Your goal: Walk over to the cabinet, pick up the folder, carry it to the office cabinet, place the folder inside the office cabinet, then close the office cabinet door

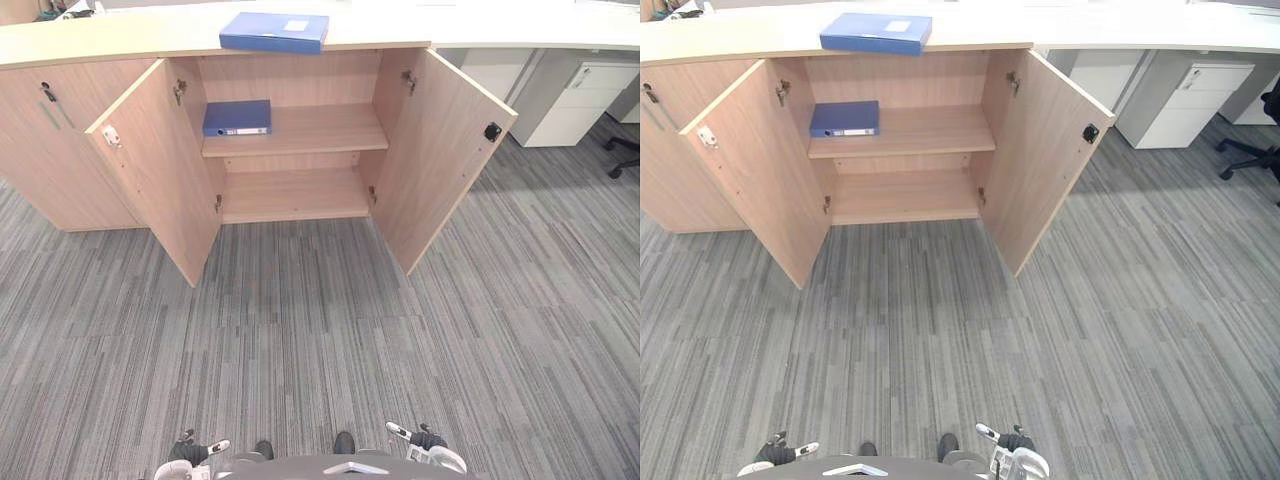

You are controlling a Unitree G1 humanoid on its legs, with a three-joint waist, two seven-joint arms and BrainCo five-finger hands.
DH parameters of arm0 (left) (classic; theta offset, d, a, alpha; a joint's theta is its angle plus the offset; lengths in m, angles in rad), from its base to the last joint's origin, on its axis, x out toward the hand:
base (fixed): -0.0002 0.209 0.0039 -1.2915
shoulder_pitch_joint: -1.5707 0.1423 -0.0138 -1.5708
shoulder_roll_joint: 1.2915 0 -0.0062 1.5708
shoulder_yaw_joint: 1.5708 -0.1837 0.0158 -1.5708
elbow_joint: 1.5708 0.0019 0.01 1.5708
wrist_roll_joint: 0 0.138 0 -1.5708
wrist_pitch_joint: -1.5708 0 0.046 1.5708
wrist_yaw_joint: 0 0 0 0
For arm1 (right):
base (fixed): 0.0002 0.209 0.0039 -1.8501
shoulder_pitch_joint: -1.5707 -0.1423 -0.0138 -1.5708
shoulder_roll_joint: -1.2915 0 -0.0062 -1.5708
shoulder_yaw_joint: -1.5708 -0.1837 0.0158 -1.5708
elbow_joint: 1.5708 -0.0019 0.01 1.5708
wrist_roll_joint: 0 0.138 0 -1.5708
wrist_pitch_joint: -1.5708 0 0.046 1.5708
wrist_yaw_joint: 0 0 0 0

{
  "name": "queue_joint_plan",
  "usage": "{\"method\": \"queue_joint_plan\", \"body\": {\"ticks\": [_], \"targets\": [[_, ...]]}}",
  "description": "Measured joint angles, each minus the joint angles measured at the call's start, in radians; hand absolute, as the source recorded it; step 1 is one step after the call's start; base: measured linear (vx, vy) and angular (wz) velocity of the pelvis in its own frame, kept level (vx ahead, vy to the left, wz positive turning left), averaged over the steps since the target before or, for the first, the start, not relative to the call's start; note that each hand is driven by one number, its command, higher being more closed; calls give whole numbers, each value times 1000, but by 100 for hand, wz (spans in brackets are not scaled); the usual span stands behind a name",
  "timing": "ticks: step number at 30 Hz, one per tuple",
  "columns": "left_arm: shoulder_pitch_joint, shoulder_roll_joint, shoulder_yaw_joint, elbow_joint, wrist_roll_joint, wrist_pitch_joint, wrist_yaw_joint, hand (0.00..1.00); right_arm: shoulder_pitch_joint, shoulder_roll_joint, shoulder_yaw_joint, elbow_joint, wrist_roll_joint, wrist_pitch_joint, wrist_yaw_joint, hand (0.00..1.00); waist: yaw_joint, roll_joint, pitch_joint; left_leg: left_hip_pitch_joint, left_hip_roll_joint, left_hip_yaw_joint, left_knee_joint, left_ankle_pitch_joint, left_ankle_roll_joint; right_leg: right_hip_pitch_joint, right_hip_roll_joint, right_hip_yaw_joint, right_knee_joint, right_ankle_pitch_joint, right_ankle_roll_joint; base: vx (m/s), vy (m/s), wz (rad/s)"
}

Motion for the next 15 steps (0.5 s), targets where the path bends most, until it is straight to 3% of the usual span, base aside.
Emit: {"method": "queue_joint_plan", "body": {"ticks": [11, 15], "targets": [[-7, 10, 8, 0, -2, 0, 2, 0, -16, 19, 1, 1, -1, 4, 0, 0, 7, -15, 4, -19, -1, 43, 6, -20, 3, -40, 3, 44, 5, 7, 1, 9, 5, -11], [-14, 20, 10, -7, -11, 0, 5, 0, -28, 20, 8, 1, -1, 8, 0, 0, 17, -34, 11, -66, -3, 75, 95, -85, 17, -64, -8, 79, 8, 4, 12, 34, 36, -24]]}}
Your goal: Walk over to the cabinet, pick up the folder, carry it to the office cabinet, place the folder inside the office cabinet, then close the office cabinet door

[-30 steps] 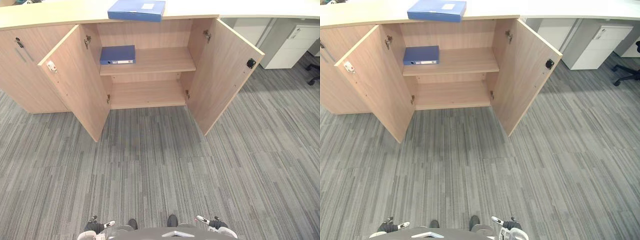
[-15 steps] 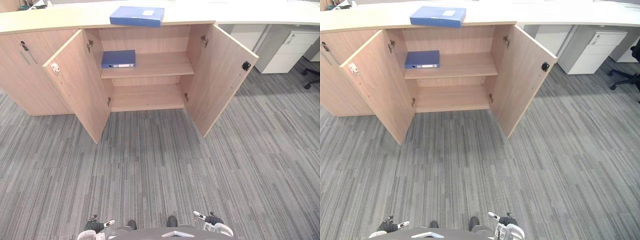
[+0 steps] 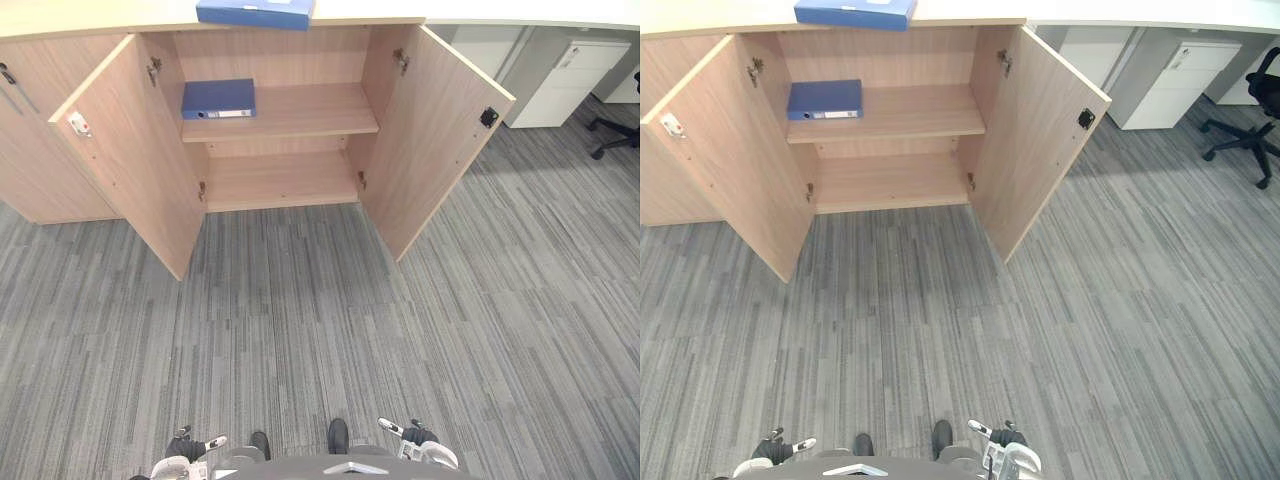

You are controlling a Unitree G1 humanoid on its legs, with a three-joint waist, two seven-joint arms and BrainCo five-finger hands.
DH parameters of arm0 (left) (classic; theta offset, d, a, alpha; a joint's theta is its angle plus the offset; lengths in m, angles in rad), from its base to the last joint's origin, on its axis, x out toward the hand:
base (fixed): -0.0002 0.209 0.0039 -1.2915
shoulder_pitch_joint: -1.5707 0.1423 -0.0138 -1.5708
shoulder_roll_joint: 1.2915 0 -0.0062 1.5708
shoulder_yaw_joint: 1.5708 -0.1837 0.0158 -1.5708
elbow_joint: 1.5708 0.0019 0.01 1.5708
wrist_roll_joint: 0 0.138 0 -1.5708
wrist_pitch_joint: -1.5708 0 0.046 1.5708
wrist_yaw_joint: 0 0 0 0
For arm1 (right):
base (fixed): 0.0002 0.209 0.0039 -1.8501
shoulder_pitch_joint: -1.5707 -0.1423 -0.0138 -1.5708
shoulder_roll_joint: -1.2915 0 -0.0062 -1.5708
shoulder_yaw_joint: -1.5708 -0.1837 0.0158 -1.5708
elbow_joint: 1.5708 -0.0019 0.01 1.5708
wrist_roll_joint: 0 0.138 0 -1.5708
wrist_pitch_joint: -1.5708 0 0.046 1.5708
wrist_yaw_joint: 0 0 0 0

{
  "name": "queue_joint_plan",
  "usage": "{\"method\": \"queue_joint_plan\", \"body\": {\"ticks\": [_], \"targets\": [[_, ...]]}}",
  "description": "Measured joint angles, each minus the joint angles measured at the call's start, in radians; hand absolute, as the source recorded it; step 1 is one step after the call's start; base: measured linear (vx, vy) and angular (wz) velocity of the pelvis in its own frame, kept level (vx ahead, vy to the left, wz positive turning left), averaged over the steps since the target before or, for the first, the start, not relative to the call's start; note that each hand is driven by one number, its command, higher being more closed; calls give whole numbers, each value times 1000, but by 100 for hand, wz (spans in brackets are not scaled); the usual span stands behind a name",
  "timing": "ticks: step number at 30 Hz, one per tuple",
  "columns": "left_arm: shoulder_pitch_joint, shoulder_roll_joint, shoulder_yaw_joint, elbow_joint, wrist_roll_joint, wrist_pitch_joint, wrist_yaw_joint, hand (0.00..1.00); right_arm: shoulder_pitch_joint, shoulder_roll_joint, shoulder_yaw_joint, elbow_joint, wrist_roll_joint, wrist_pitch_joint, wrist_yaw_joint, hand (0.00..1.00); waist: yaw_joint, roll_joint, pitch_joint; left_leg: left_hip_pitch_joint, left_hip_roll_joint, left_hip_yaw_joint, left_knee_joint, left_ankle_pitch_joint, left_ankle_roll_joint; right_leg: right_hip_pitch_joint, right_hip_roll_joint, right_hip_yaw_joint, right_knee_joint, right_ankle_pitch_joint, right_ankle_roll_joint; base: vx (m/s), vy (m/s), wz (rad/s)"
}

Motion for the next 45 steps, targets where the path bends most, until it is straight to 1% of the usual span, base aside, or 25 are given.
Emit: {"method": "queue_joint_plan", "body": {"ticks": [4, 6, 7, 9, 12, 15, 18, 19, 22, 24, 26, 28, 30, 32, 33, 34, 35, 36, 38, 39, 40, 41, 42, 43, 45], "targets": [[-2, -3, -1, -3, 0, 0, 1, 0, -3, -1, -3, -3, 1, -1, 1, 0, -2, 11, 7, -32, -6, 16, 95, -75, 22, -49, -23, 13, 114, -69, 33, 66, 87, -12], [-5, -2, -2, -4, -1, -1, 1, 0, -7, -1, -2, -3, 0, -1, 1, 0, 0, 8, 11, -36, -26, 15, 127, -107, 37, -116, -58, -4, 289, -148, 61, 74, 126, 3], [-6, -2, -2, -5, -1, -1, 1, 0, -10, -1, -2, -3, 0, -1, 1, 0, 1, 7, 14, -32, -33, 13, 127, -111, 41, -138, -69, -8, 344, -165, 63, 64, 132, 6], [-17, -9, -10, -5, -1, -2, 2, 0, -28, -6, -3, -15, 2, -9, 2, 0, -3, 12, 47, 19, -53, -7, 123, -127, 68, -252, -118, -62, 641, -187, 60, 116, 170, 19], [-24, -8, -9, -5, -7, -2, 8, 0, -42, -4, 1, -22, 1, -10, 2, 0, -14, 20, 60, 60, -46, -40, 106, -139, 80, -318, -114, -111, 698, -266, 46, 128, 75, 33], [-30, -7, -9, -3, -17, -1, 13, 0, -50, -3, 1, -23, 2, -13, 1, 0, -20, 21, 62, 91, -28, -79, 65, -146, 67, -379, -66, -166, 533, -225, 13, 256, -21, 40], [-27, -9, 3, -1, -19, -2, 14, 0, -43, -3, -11, -24, 2, -23, 1, 0, -44, 16, 61, 145, -31, -145, 34, -175, 17, -374, -43, -168, 440, -144, -53, 338, -123, 71], [-26, -20, 7, -1, -19, -2, 14, 0, -44, -4, -23, -27, 5, -23, 1, 0, -52, 29, 60, 170, -9, -163, 36, -192, -6, -360, -30, -171, 460, -113, -66, 527, -221, 77], [-38, -51, 43, -11, -18, -10, 12, 0, -44, 0, -22, -48, 3, -24, 1, 0, -36, 65, 59, 97, 40, -129, 226, -202, -58, -305, -5, -219, 446, -158, -95, 438, -189, 34], [-39, -78, 114, -40, -20, -12, 12, 0, -27, 0, -17, -87, 15, -21, -2, 0, -34, 78, 82, -92, 135, -45, 729, -204, -79, -176, 22, -228, 384, -194, -102, 531, -210, 23], [-44, -86, 140, -66, -23, -15, 12, 0, -9, 5, -16, -105, 37, -21, -2, 0, -8, 76, 85, -177, 196, 21, 905, -235, -66, -88, 33, -222, 356, -217, -116, 370, -118, -13], [-46, -92, 139, -92, -22, -23, 12, 0, -4, 12, -15, -124, 49, -22, -2, 0, 5, 65, 85, -261, 212, 50, 889, -252, -42, -27, 33, -213, 316, -234, -108, 357, -62, -23], [-66, -100, 142, -93, -22, -25, 13, 0, -8, 23, -20, -129, 50, -21, -4, 0, 19, 67, 85, -342, 210, 74, 732, -253, -37, 19, 30, -191, 276, -235, -102, 356, 44, -32], [-78, -101, 140, -92, -22, -25, 12, 0, -8, 40, -28, -130, 49, -22, -5, 0, 24, 59, 84, -373, 174, 61, 535, -213, -41, 54, 9, -173, 245, -244, -74, 282, 125, -31], [-78, -101, 137, -91, -22, -26, 14, 0, -7, 40, -40, -124, 49, -21, -6, 0, 26, 59, 82, -369, 143, 32, 389, -147, -41, 68, -1, -155, 226, -255, -50, 300, 222, -50], [-77, -106, 136, -88, -23, -28, 14, 0, -4, 41, -40, -116, 49, -20, -6, 0, 32, 54, 75, -358, 124, 9, 349, -38, -27, 80, -13, -125, 217, -271, -23, 321, 258, -58], [-77, -105, 137, -88, -23, -28, 13, 0, -1, 42, -40, -116, 49, -20, -6, 0, 35, 46, 69, -351, 111, 8, 347, -6, -10, 86, -22, -108, 214, -279, -11, 457, 341, -61], [-76, -85, 137, -86, -22, -29, 12, 0, 12, 65, -40, -114, 47, -20, -5, 0, 32, 5, 37, -348, 81, 46, 362, -41, 9, 83, -67, -91, 215, -289, 2, 433, 274, -44], [-77, -74, 136, -83, -22, -29, 11, 0, 19, 78, -43, -99, 41, -21, -3, 0, 42, -26, 19, -326, 70, 94, 388, -87, 28, 63, -100, -69, 277, -284, 10, 435, 232, -54], [-78, -73, 136, -78, -23, -29, 11, 0, 16, 77, -43, -92, 39, -21, -2, 0, 44, -28, 19, -303, 66, 108, 389, -102, 36, 53, -109, -64, 323, -281, 16, 393, 215, -68], [-78, -73, 128, -70, -23, -28, 10, 0, 8, 74, -42, -88, 37, -20, 0, 0, 45, -26, 21, -249, 61, 131, 380, -121, 51, 4, -131, -51, 479, -268, 31, 345, 203, -57], [-73, -71, 103, -66, -23, -24, 9, 0, 4, 69, -40, -89, 33, -22, 0, 0, 38, -14, 25, -193, 56, 128, 350, -144, 52, -66, -154, -54, 662, -231, 56, 328, 199, -51], [-73, -67, 89, -58, -23, -22, 9, 0, -2, 66, -38, -89, 27, -24, 1, 0, 29, 1, 32, -158, 53, 129, 332, -159, 51, -112, -166, -55, 772, -238, 57, 327, 162, -21], [-76, -59, 68, -38, -23, -19, 9, 0, -14, 64, -37, -89, 19, -23, 1, 0, 16, -2, 31, -99, 46, 128, 297, -162, 52, -172, -178, -79, 894, -277, 47, 330, 122, 0], [-73, -59, 50, -30, -27, -19, 10, 0, -19, 54, -5, -88, 15, -24, 1, 0, 8, 1, 32, -4, 44, 131, 218, -158, 46, -237, -176, -167, 904, -334, 12, 333, 83, 12]]}}
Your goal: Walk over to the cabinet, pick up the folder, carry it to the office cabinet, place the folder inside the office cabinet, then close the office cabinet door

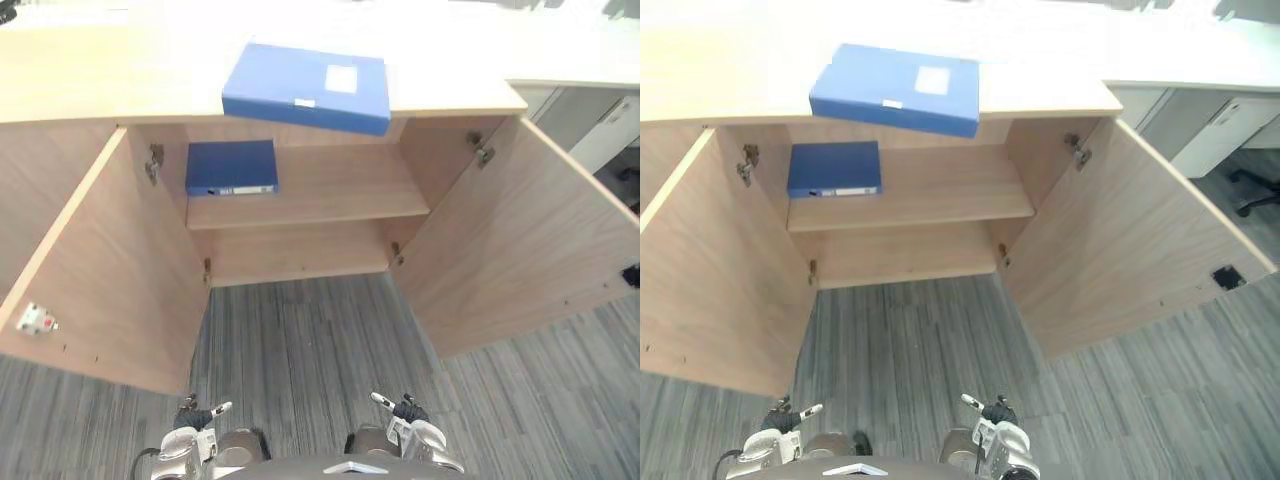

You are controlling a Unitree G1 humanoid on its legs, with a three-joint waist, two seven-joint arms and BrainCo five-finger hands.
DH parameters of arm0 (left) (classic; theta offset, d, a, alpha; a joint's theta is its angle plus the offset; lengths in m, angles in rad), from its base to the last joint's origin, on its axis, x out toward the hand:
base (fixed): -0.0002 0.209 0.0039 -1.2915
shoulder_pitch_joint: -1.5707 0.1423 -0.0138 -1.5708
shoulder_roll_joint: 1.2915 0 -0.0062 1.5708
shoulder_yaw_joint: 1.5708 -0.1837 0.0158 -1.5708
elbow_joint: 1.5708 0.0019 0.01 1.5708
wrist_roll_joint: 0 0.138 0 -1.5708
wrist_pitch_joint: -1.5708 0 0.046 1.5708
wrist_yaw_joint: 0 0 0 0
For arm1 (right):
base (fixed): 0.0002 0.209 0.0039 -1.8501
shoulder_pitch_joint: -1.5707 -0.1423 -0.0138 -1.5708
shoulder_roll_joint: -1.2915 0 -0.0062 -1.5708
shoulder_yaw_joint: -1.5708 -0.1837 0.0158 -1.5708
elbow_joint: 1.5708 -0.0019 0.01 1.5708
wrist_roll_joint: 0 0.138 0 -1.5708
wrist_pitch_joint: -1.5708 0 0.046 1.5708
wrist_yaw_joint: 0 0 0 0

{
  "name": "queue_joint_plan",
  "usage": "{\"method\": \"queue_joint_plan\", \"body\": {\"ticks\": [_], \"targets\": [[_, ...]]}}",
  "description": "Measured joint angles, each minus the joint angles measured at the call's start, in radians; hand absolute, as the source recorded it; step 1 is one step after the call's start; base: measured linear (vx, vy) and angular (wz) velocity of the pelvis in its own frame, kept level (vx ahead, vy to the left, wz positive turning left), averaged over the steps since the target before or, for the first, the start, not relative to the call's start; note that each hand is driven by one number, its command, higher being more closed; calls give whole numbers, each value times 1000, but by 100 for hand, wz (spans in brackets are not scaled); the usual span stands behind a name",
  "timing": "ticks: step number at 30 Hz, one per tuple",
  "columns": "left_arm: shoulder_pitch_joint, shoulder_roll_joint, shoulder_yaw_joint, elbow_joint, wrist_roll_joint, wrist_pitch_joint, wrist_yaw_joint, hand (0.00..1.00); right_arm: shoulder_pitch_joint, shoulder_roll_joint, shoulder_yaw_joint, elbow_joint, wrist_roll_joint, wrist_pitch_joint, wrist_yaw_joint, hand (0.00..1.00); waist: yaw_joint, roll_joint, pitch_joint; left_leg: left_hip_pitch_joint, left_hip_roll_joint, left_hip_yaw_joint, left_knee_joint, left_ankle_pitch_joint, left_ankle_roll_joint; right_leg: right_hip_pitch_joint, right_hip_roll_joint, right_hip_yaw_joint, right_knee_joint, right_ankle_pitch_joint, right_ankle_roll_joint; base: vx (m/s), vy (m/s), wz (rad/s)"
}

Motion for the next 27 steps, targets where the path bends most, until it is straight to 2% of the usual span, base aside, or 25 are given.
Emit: {"method": "queue_joint_plan", "body": {"ticks": [1, 2, 4, 5, 6, 7, 8, 9, 10, 11, 12, 13, 14, 15, 18, 20, 21, 22, 23, 26, 27], "targets": [[0, 0, -4, 2, 0, 0, 0, 0, -2, -3, 8, 0, -4, 0, 1, 0, -1, 0, 0, 18, 0, 1, -18, 2, -3, -21, 6, -18, -27, -7, -6, 364, 5, 16], [-5, 0, -12, 12, 0, 0, 1, 0, -8, -10, 8, 1, -6, -1, 2, 0, -5, 4, 1, 52, 0, -1, -55, 7, -12, -73, 31, -41, -141, -6, -14, 255, -18, 16], [-14, -1, -17, 26, 0, 1, 3, 0, -16, -20, 8, 5, -6, 0, 2, 0, -15, 10, 4, 80, 3, -4, -93, 14, -24, -115, 62, -48, -292, 39, -26, 296, -64, 22], [-9, 1, -21, 30, 0, 1, 3, 0, -20, -26, 8, 7, -6, 2, 1, 0, -28, 13, 8, 107, 3, -7, -120, 21, -39, -119, 90, -46, -442, 127, -38, 517, -182, 37], [3, 4, -22, 30, 0, 1, 3, 0, -5, -28, 8, 13, -7, 5, 1, 0, -33, 4, 7, 143, -11, -27, -144, 22, -55, -109, 105, -28, -559, 238, -51, 477, -201, 42], [3, 5, -22, 30, 1, 1, 3, 0, 6, -28, 8, 17, -7, 5, 2, 0, -35, -5, 6, 160, -22, -41, -154, 16, -73, -103, 105, -8, -576, 312, -64, 426, -210, 38], [-3, -12, -16, 39, 1, 1, 3, 0, 6, -48, 2, 15, -5, 2, 2, 0, -38, 29, 8, 201, 1, -59, -173, 5, -99, -102, 122, -1, -516, 339, -90, 317, -163, 20], [-1, -35, -11, 39, 2, -1, 1, 0, 3, -63, 5, 13, -15, 2, 2, 0, -36, 55, 1, 209, 24, -64, -155, 15, -116, -106, 135, -1, -489, 281, -93, 381, -215, 7], [0, -43, -10, 37, 6, -1, 1, 0, 4, -66, 5, 14, -14, 4, 3, 0, -33, 66, 1, 203, 33, -66, -131, 15, -116, -102, 143, -6, -482, 256, -90, 431, -276, 2], [0, -59, 0, 36, 9, -1, 0, 0, 4, -62, 0, 7, -14, 4, 3, 0, -34, 77, -1, 159, 64, -82, -22, 13, -120, -85, 156, -16, -485, 229, -97, 417, -340, 20], [-3, -63, 28, 23, 9, -1, -2, 0, 6, -57, 4, 0, -14, 4, 2, 0, -41, 77, 2, 59, 116, -107, 200, 15, -131, -38, 172, -29, -519, 216, -101, 324, -282, 26], [-3, -65, 36, 15, 9, -2, -2, 0, 10, -58, 7, -1, -14, 7, 2, 0, -39, 74, 6, 5, 148, -117, 324, 23, -138, -7, 186, -36, -544, 213, -105, 323, -249, 17], [-2, -68, 54, 3, 9, -2, -2, 0, 19, -56, 8, -2, -14, 7, 0, 0, -26, 77, 7, -64, 204, -108, 508, 10, -143, 51, 215, -41, -579, 205, -117, 322, -197, -9], [-1, -75, 58, -16, 7, -1, -1, 0, 26, -55, 7, -1, -13, 7, 0, 0, -15, 71, 10, -105, 223, -98, 573, -9, -144, 98, 227, -51, -595, 202, -128, 317, -180, -16], [-7, -73, 56, -24, 7, -3, -1, 0, 31, -53, 6, -5, -13, 7, 0, 0, -1, 65, 10, -162, 207, -45, 485, -38, -130, 160, 233, -28, -643, 193, -126, 259, -92, -21], [-11, -79, 56, -23, 7, -3, 1, 0, 31, -47, 6, -17, -12, 6, 0, 0, 10, 68, 8, -178, 159, -37, 274, -39, -124, 183, 230, 9, -663, 190, -117, 251, 14, -49], [-11, -78, 55, -22, 7, -3, 1, 0, 31, -46, 5, -17, -12, 6, 0, 0, 10, 69, 8, -171, 145, -45, 206, -21, -117, 188, 230, 19, -666, 189, -113, 272, 112, -50], [-10, -78, 54, -19, 7, -3, -1, 0, 32, -47, 4, -17, -12, 6, 0, 0, 10, 73, 5, -154, 121, -65, 89, 53, -93, 201, 235, 37, -667, 184, -101, 186, 114, -52], [-12, -79, 57, -13, 7, -2, -2, 0, 34, -42, 3, -15, -11, 6, -1, 0, 11, 74, 1, -123, 108, -63, 48, 111, -83, 218, 234, 60, -669, 179, -86, 284, 181, -45], [-6, -55, 59, -6, 8, -2, -5, 0, 65, -21, -5, -5, -12, 5, 0, 0, 5, 22, -27, -60, 53, -48, -44, 128, -72, 258, 198, 67, -731, 191, -56, 211, 162, -10], [-5, -49, 57, 0, 8, -2, -9, 0, 70, -17, -8, 9, -12, 5, 0, 0, 6, 15, -32, -44, 38, -41, -69, 134, -68, 272, 188, 68, -749, 195, -50, 142, 142, 2]]}}
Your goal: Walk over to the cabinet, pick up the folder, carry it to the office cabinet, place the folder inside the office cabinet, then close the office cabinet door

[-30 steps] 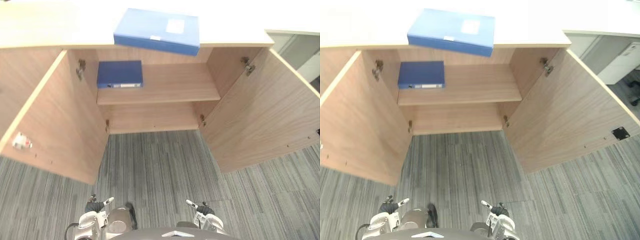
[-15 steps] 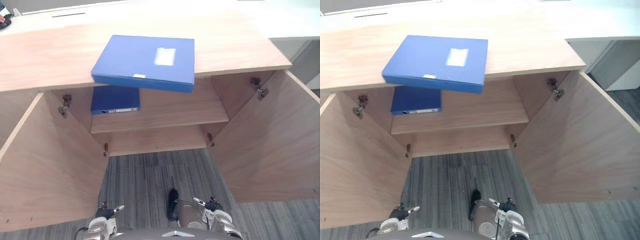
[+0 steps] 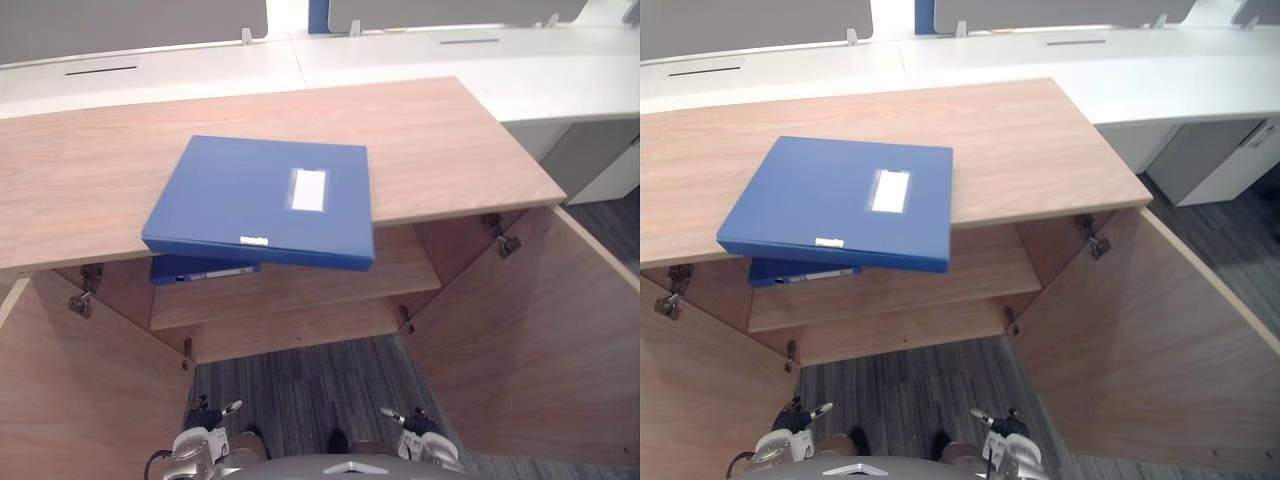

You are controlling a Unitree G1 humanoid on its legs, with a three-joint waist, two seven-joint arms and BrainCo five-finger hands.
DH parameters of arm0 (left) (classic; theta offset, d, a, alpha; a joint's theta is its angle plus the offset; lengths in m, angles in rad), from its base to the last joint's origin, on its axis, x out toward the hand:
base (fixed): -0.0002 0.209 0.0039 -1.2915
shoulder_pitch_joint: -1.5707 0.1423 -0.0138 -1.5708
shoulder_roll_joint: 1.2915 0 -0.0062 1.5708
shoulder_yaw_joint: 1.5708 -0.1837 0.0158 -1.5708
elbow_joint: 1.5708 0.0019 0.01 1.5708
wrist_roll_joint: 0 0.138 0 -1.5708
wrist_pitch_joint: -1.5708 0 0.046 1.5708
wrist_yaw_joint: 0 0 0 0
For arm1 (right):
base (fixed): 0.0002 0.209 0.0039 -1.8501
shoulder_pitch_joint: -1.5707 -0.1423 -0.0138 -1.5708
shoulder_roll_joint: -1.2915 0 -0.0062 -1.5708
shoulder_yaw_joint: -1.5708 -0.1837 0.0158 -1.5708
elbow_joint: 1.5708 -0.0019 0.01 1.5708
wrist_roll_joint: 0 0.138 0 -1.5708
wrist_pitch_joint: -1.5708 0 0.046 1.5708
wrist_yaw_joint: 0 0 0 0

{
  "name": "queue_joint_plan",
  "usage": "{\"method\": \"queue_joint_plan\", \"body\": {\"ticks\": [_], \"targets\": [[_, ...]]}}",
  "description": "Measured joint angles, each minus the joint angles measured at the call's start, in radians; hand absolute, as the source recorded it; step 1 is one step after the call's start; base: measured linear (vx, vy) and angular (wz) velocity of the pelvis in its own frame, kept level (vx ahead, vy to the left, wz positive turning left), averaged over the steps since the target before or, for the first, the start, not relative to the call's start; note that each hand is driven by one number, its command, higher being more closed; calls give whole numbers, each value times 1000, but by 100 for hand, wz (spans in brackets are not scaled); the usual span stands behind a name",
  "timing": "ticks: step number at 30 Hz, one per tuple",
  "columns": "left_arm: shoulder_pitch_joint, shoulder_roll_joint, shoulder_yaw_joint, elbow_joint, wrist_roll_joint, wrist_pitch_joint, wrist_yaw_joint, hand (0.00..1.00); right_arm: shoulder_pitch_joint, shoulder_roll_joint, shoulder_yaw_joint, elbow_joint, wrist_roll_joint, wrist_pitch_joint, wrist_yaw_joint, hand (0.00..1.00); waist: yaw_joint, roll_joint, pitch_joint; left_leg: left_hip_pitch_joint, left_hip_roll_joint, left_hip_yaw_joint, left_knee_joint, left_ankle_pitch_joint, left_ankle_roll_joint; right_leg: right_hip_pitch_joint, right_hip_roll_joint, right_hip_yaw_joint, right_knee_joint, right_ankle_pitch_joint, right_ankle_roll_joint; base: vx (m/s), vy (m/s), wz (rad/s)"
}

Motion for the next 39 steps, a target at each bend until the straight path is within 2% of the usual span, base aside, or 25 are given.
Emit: {"method": "queue_joint_plan", "body": {"ticks": [2, 4, 6, 10, 15, 18, 20, 24, 29, 33, 35, 39], "targets": [[7, 4, -3, 7, 1, 1, -7, 0, 5, 2, -5, 7, -2, 1, 0, 0, 0, -10, -6, 41, -29, 8, -48, 9, 9, 31, -15, 7, -34, 9, 15, 126, 138, -4], [6, 11, -17, 20, 1, 1, -8, 0, 4, 0, -5, 15, -2, 1, 1, 0, 0, 2, -4, 50, -43, 7, -55, 11, 12, 38, -20, 18, -43, 11, 17, 79, 85, -6], [7, 15, -44, 24, 2, 1, -8, 0, 1, -7, -6, 38, -2, 0, 1, 0, 0, 2, -12, 65, -55, 5, -75, 15, 18, 53, -28, 20, -57, 17, 24, 51, 51, -3], [7, 21, -70, 27, 2, 0, -8, 0, -1, -17, -4, 42, -2, 0, 1, 0, -2, 14, -15, 67, -60, -18, -82, 17, 19, 59, -30, 17, -62, 23, 22, -5, 9, 3], [23, 21, -84, 1, 2, -1, 10, 0, -17, -33, 15, 69, -2, -3, 1, 0, -7, 17, -18, 107, -79, -50, -168, 69, 26, 67, -31, 5, -66, 31, 20, -75, -12, 8], [68, 20, -89, -124, 21, -3, 41, 0, -17, -39, 24, 72, -2, -3, -1, 0, -6, 15, -17, 125, -87, -74, -216, 102, 36, 67, -32, -8, -66, 39, 21, -138, -17, 16], [126, 21, -86, -267, 21, -6, 68, 0, -16, -42, 54, 59, -2, -4, -2, 0, -4, 15, -15, 132, -93, -79, -238, 120, 42, 65, -34, -8, -68, 47, 25, -143, 3, 3], [200, 20, -87, -488, 31, -12, 84, 0, 5, -40, 64, 15, -2, -9, -2, 0, -3, 18, -14, 129, -106, -101, -245, 123, 46, 65, -48, -16, -71, 46, 33, -102, 26, 9], [267, 21, -89, -769, 66, -42, 103, 0, 20, -40, 83, -5, -1, -11, -2, 0, 0, 18, -15, 124, -128, -130, -246, 123, 50, 67, -64, -23, -71, 45, 42, -34, 58, 10], [299, 41, -103, -945, 127, -75, 114, 0, 23, -39, 86, -5, -2, -12, -2, 0, 5, 17, -17, 127, -137, -132, -246, 121, 57, 73, -70, -23, -75, 51, 45, 41, 46, 2], [301, 57, -109, -1006, 171, -92, 121, 0, 22, -40, 91, -5, -2, -13, -2, 0, 6, 17, -19, 133, -140, -133, -245, 125, 65, 87, -70, -24, -86, 59, 55, 59, 19, 1], [299, 70, -109, -1081, 221, -111, 127, 0, 21, -40, 94, -5, -3, -13, -1, 0, 7, 21, -24, 136, -144, -142, -239, 125, 66, 100, -69, -30, -102, 67, 52, 58, 3, 3]]}}
